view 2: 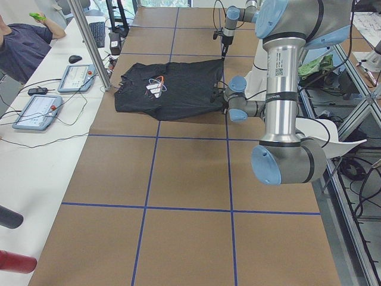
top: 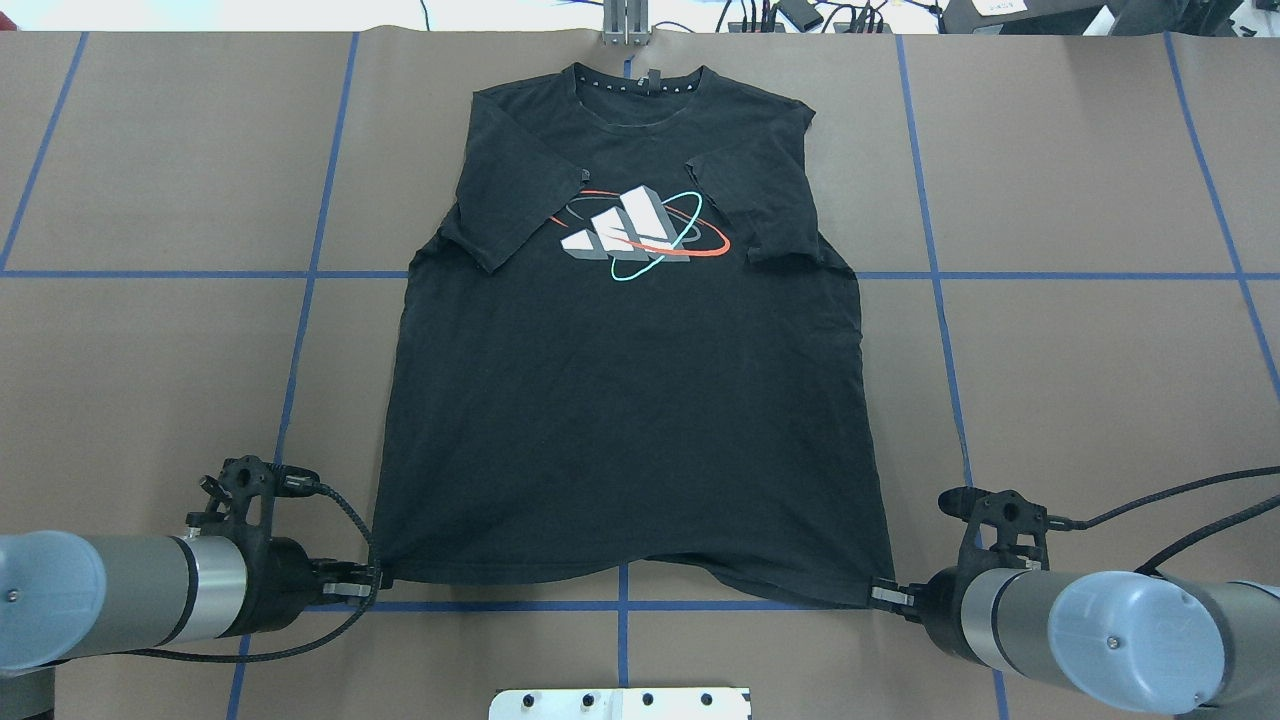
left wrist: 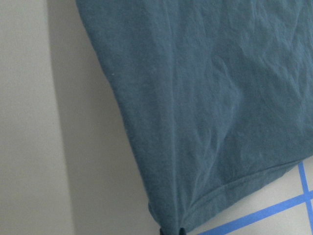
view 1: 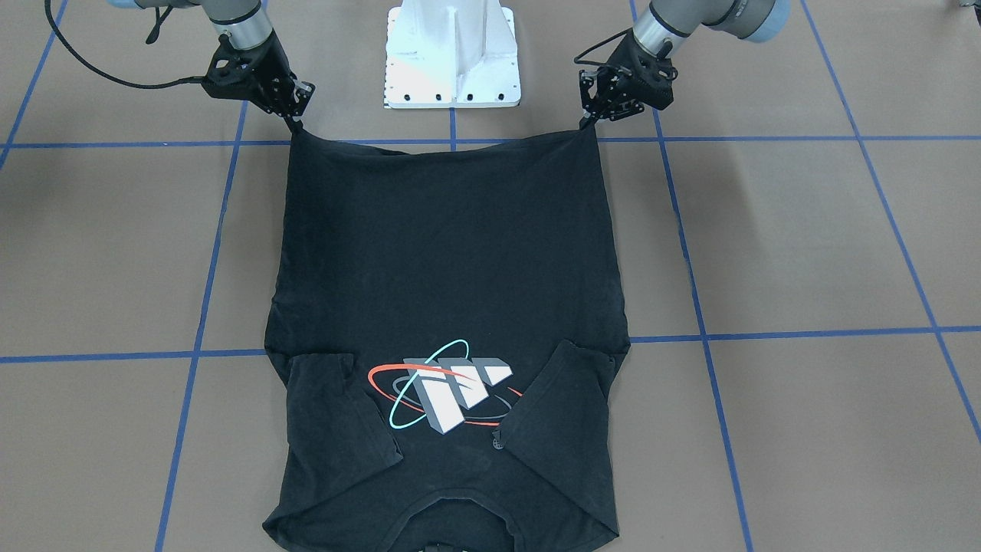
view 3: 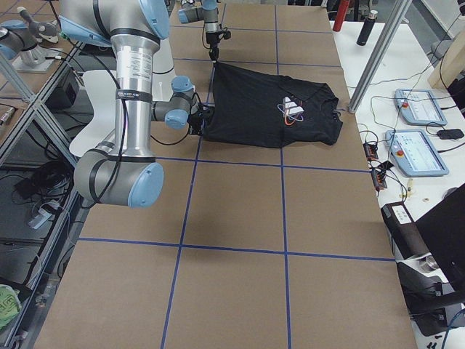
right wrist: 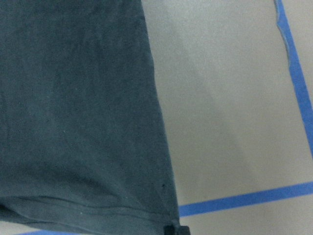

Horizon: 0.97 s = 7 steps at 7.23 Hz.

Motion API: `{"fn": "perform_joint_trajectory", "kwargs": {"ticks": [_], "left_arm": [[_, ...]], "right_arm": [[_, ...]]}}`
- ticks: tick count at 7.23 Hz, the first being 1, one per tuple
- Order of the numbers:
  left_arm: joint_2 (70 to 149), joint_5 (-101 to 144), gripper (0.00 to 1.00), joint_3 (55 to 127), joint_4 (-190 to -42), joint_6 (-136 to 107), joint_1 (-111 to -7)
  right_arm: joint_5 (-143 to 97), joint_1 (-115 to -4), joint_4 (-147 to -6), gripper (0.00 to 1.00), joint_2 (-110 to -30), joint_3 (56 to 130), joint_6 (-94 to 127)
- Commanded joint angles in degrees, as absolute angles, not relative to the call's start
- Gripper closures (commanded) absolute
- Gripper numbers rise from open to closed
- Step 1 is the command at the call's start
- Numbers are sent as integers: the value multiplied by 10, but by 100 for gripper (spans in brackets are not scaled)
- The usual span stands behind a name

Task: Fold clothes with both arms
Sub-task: 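Lift the hem corners with both grippers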

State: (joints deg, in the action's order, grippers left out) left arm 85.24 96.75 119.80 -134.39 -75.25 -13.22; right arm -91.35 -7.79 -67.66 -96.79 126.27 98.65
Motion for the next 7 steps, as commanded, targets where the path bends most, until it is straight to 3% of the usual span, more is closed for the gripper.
{"fn": "perform_joint_trajectory", "kwargs": {"ticks": [1, 5, 7], "left_arm": [[818, 1042, 100, 1240, -1345, -753, -132], [786, 1182, 100, 1278, -1372, -760, -122], [791, 1199, 100, 1273, -1397, -763, -124]], "right_arm": [[-987, -73, -676, 100, -991, 1312, 977], [-1076, -30, -678, 100, -1008, 1421, 972], [-1085, -78, -680, 100, -1007, 1426, 972]]}}
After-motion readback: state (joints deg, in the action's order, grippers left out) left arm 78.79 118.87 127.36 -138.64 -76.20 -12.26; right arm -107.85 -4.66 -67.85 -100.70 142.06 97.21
